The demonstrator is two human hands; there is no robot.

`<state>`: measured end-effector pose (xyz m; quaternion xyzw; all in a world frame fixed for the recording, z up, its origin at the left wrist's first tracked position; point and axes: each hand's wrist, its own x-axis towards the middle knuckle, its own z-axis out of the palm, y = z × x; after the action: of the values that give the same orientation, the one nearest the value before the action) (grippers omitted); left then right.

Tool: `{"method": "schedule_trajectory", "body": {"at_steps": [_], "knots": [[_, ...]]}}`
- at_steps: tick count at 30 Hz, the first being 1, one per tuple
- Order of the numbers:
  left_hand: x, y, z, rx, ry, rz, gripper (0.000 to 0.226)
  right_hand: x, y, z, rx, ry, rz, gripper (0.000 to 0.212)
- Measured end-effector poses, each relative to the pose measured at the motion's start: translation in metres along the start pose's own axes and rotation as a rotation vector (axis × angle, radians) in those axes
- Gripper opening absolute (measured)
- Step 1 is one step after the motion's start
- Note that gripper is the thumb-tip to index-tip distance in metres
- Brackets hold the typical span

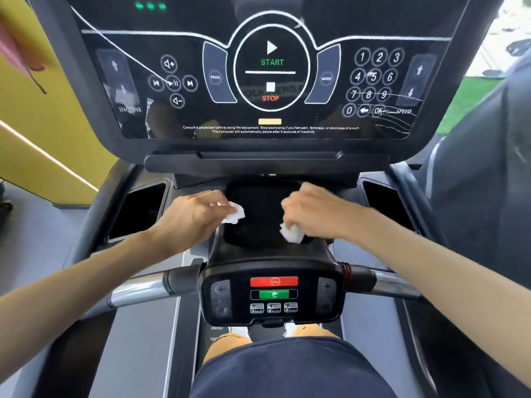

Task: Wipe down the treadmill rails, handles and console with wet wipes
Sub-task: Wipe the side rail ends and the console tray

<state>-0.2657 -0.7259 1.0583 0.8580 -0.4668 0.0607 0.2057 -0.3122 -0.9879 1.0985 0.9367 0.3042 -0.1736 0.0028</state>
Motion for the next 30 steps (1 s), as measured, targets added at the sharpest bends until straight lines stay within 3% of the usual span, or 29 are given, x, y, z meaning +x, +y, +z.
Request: {"method": "schedule_trajectory", "body": {"at_steps": [3, 9, 12, 17, 21, 23, 26, 28, 30], "knots": [[0.002, 0.0, 0.004, -0.023, 0.016, -0.025, 0.031, -0.004, 0.01, -0.017, 0.027, 0.06, 0.13, 0.031], [0.011, 0.001, 0.01, -0.017, 0.005, -0.023, 0.033, -0.003, -0.011, 0.009, 0.129, -0.025, 0.094, 0.033], [0.016, 0.004, 0.016, -0.02, 0.01, -0.001, 0.032, -0.02, 0.005, 0.007, 0.033, -0.068, 0.117, 0.03], [0.022, 0.013, 0.019, -0.012, 0.023, 0.024, 0.032, -0.035, 0.012, -0.005, -0.077, 0.067, 0.246, 0.026], [0.026, 0.01, 0.018, 0.007, 0.022, 0.002, 0.034, -0.012, -0.01, -0.012, 0.223, 0.043, 0.294, 0.011], [0.027, 0.009, 0.017, 0.002, 0.035, -0.017, 0.033, -0.002, -0.021, -0.007, 0.206, 0.033, 0.241, 0.02], [0.027, 0.011, 0.017, 0.002, 0.033, -0.012, 0.032, -0.007, -0.017, -0.009, 0.15, -0.046, 0.271, 0.01], [0.025, 0.014, 0.018, -0.014, 0.026, -0.014, 0.032, -0.021, -0.003, -0.013, 0.203, -0.119, 0.38, 0.03], [0.024, 0.014, 0.022, -0.021, 0.021, -0.026, 0.033, -0.033, 0.014, -0.017, 0.409, -0.088, 0.523, 0.032]]}}
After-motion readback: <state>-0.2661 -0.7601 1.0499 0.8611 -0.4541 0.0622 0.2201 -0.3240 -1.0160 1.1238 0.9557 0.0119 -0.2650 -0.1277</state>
